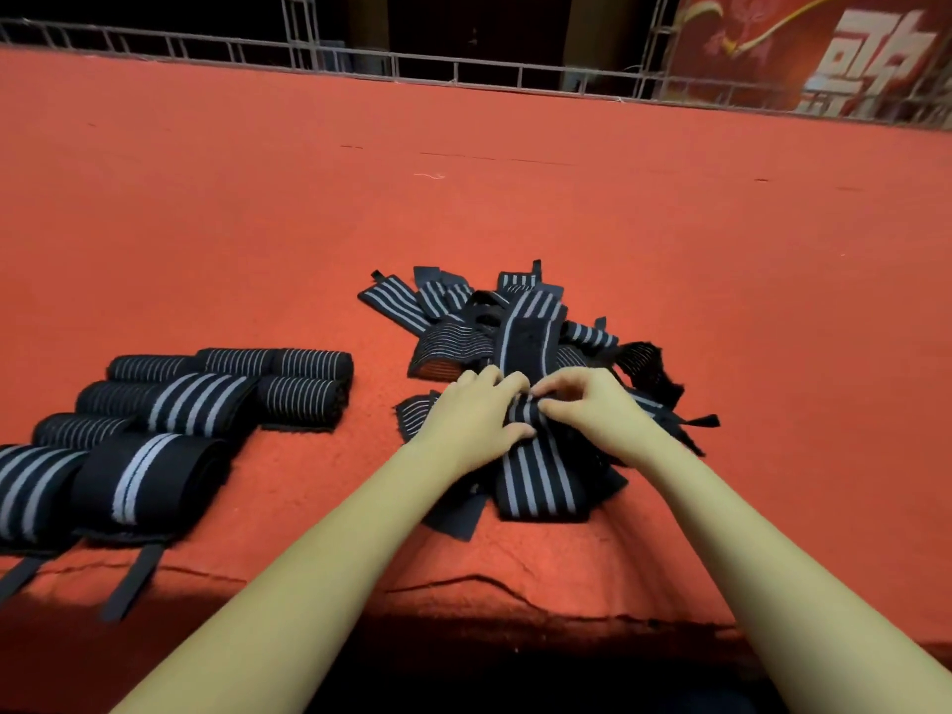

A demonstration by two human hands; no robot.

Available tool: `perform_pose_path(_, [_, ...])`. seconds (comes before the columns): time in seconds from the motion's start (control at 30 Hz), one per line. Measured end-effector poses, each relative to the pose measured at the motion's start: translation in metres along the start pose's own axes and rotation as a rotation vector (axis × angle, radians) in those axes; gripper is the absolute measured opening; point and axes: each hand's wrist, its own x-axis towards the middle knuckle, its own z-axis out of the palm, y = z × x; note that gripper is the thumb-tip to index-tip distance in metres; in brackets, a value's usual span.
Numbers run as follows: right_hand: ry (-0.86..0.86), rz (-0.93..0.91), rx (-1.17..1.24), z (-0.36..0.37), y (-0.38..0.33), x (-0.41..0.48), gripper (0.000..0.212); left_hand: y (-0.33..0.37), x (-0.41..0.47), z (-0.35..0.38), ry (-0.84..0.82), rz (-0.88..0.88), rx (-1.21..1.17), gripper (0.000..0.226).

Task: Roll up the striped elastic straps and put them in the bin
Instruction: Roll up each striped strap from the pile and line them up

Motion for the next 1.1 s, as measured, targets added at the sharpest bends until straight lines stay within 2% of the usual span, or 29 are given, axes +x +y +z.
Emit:
perform_pose_path(0.1, [-0.239,0.087,0.03,-0.019,-0.005,-0.009,0.013,-0.005,-0.005,-0.007,-0.047,0.169,0.112,0.049])
perform_pose_path(0.2, [-0.362,0.199,-0.021,-0.032,-0.005,-0.009,0.01,-0.007,-0.004,-0.007,-0.125,0.307,0.101,0.023])
perform_pose_path(0.27, [-0.26,0.193,-0.103,-0.035,-0.004,-0.004,0.008,-0.004,-0.002,-0.004,-0.161,0.347,0.127,0.014])
perform_pose_path(0.33, [-0.031,0.125,-0.194,-0.036,-0.002,0.005,0.01,-0.003,0.003,-0.004,-0.092,0.319,0.103,0.016])
perform_pose_path(0.4, [0.198,0.067,-0.21,-0.036,0.0,0.017,0.01,-0.004,0.013,-0.012,0.016,0.232,0.031,0.018])
perform_pose_path(0.47, [0.298,0.037,-0.17,-0.038,0.0,0.033,0.01,-0.009,0.032,-0.02,0.095,0.118,-0.031,0.02])
perform_pose_path(0.63, [0.316,0.051,-0.101,-0.045,0.001,0.085,0.018,-0.026,0.1,-0.026,0.087,-0.051,-0.022,0.026])
perform_pose_path(0.8, [0.234,0.14,-0.144,-0.045,0.02,0.141,0.031,-0.039,0.168,-0.011,0.06,-0.133,0.024,0.033])
perform_pose_path(0.9, [0.161,0.19,-0.187,-0.043,0.036,0.169,0.039,-0.043,0.198,0.008,-0.023,-0.118,0.033,0.041])
perform_pose_path(0.97, [0.122,0.233,-0.191,-0.039,0.049,0.185,0.044,-0.045,0.201,0.031,-0.084,-0.068,0.143,0.042])
perform_pose_path(1.03, [0.125,0.261,-0.15,-0.033,0.062,0.197,0.049,-0.051,0.193,0.053,-0.035,-0.009,0.212,0.042])
perform_pose_path(1.1, [0.188,0.267,-0.045,-0.029,0.072,0.205,0.051,-0.056,0.187,0.061,0.03,0.016,0.15,0.041])
